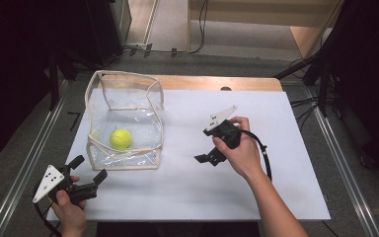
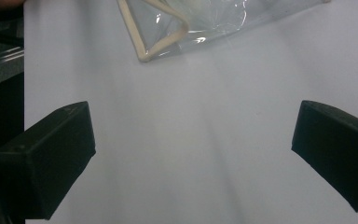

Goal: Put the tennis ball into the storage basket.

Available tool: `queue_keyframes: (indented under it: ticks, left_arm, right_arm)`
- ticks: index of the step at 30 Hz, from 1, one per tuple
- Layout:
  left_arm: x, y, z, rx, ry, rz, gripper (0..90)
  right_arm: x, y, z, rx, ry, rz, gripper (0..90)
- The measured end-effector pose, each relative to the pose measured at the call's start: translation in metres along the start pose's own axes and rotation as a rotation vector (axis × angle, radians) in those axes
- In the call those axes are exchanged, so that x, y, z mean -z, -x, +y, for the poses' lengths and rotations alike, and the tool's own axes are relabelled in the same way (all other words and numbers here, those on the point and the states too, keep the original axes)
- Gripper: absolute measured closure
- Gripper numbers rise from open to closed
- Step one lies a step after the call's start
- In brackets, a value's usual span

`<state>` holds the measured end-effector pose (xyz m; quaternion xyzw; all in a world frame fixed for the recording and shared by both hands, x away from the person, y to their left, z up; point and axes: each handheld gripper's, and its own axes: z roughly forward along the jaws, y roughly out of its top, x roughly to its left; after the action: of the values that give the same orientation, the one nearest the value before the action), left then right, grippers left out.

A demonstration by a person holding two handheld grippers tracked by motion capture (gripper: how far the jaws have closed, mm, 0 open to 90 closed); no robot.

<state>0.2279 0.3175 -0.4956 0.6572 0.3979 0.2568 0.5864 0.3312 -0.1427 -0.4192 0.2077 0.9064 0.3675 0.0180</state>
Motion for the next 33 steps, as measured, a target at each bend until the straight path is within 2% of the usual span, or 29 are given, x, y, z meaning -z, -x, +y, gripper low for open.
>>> queue_keyframes:
  ticks: [33]
  left_arm:
    - [0.0, 0.0, 0.0, -0.003, -0.002, 0.001, 0.0]
  right_arm:
    - [0.021, 0.0, -0.051, -0.08, 0.091, -0.07, 0.0]
